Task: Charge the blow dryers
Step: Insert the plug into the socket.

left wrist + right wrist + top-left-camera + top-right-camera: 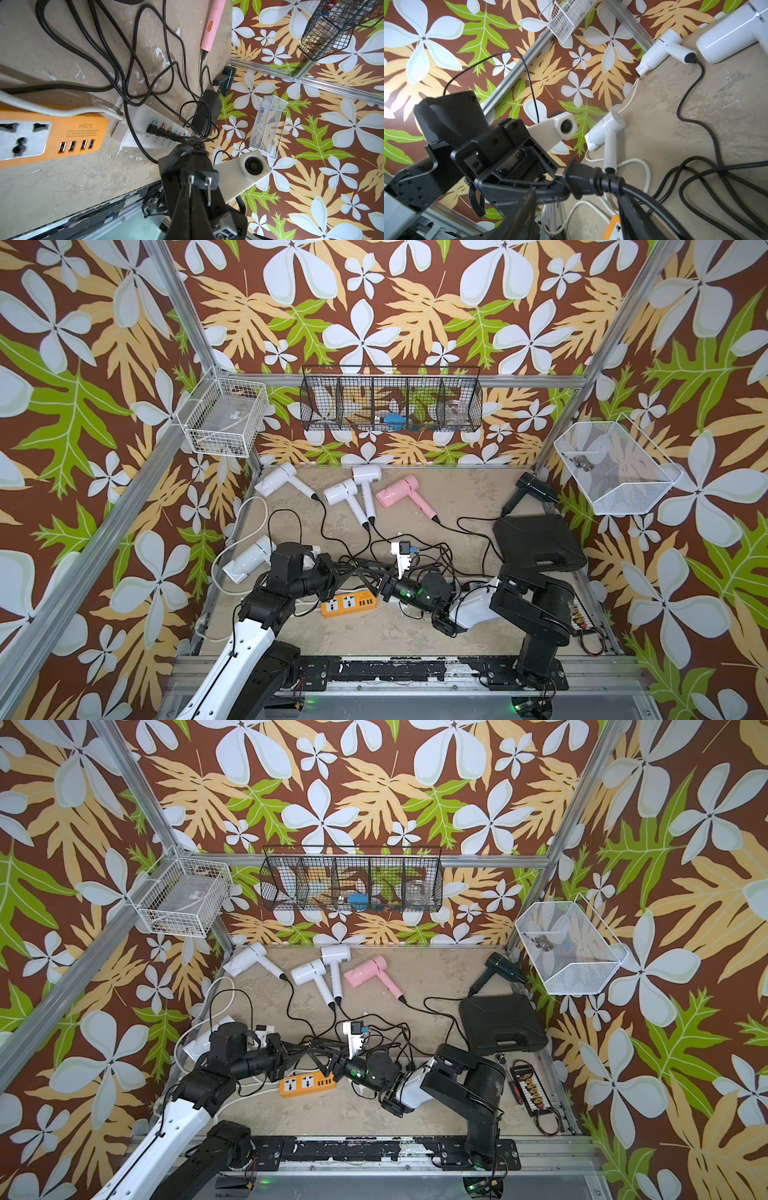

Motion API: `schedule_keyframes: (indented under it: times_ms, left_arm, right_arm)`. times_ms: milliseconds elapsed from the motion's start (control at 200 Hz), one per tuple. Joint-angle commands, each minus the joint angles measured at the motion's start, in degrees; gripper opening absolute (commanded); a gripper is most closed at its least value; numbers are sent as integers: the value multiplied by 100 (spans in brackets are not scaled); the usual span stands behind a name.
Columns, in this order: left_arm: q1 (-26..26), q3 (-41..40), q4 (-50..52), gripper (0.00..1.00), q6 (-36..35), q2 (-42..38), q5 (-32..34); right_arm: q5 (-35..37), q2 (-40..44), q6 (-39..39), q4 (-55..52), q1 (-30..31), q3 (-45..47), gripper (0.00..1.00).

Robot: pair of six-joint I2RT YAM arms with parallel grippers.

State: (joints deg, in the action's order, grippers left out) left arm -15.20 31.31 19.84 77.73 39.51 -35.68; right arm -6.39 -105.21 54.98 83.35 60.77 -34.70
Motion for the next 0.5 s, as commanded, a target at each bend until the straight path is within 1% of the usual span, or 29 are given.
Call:
schedule_keyframes:
  times_ms: [0, 155, 255, 325, 395, 495]
  left_arm:
    - [-9, -82, -217, 0, -204, -93, -114]
    - [-3, -222, -1133, 0, -661, -268, -158]
    - [-7, -162, -1185, 0, -1045, -231, -107]
    - [-1, -136, -1116, 0, -1296, -181, -69]
    - [-1, -154, -1133, 0, -1520, -155, -62]
    - [0, -212, -1190, 0, -1844, -164, -77]
  right_arm:
    - [-186, 28, 633, 320, -43, -135, 64]
    - [-583, 47, 1614, -85, -89, -244, 64]
    - [-965, 98, 2139, -383, -137, -291, 65]
    - [-1264, 99, 2578, -382, -208, -261, 66]
    - [-1515, 89, 2969, -180, -248, -170, 68]
    - [-1765, 143, 3391, 75, -281, -58, 76]
